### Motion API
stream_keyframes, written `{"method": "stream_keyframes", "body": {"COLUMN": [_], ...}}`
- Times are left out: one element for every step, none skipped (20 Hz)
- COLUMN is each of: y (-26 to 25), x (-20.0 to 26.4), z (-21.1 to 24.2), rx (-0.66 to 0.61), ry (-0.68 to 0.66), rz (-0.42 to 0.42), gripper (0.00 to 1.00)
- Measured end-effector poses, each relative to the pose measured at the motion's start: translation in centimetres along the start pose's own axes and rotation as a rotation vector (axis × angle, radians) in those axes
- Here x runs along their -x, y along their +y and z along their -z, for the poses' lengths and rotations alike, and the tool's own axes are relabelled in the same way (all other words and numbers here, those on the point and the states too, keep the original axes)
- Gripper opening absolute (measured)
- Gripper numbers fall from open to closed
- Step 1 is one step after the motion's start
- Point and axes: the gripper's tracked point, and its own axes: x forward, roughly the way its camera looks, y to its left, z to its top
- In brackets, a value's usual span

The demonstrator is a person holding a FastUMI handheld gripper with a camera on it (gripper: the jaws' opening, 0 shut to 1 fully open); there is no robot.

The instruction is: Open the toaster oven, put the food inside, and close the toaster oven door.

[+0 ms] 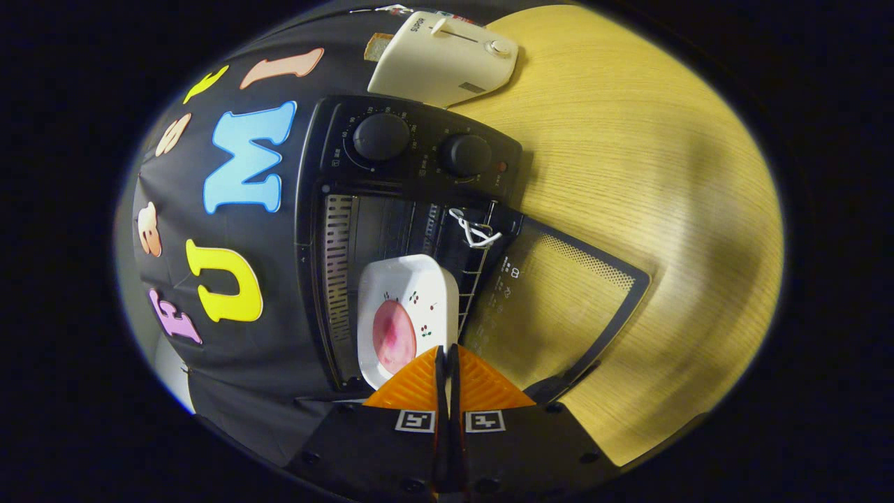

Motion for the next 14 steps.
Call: {"method": "stream_keyframes", "body": {"y": [0.3, 0.5, 0.7, 1.0, 1.5, 1.7, 1.7, 1.8, 2.1, 2.3, 2.6, 2.8, 3.0, 3.1], "x": [-0.6, -1.1, -1.7, -2.2, -2.7, -3.3, -3.9, -4.4, -4.9, -5.3, -5.8, -6.1, -6.5, -6.8], "z": [-0.3, -0.5, -0.8, -1.0, -1.3, -1.2, -1.2, -1.0, -1.1, -1.2, -1.3, -1.3, -1.3, -1.1], "rx": [-0.014, -0.026, -0.035, -0.046, -0.062, -0.074, -0.08, -0.085, -0.091, -0.094, -0.103, -0.108, -0.109, -0.104], "ry": [-0.016, -0.036, -0.057, -0.075, -0.089, -0.097, -0.103, -0.105, -0.115, -0.123, -0.136, -0.139, -0.144, -0.143], "rz": [0.002, 0.003, 0.005, 0.001, -0.009, -0.002, 0.009, 0.017, 0.017, 0.02, 0.018, 0.024, 0.024, 0.021], "gripper": [0.02, 0.02, 0.02, 0.02, 0.02, 0.04, 0.04, 0.04, 0.04, 0.04, 0.04, 0.04, 0.04, 0.04]}}
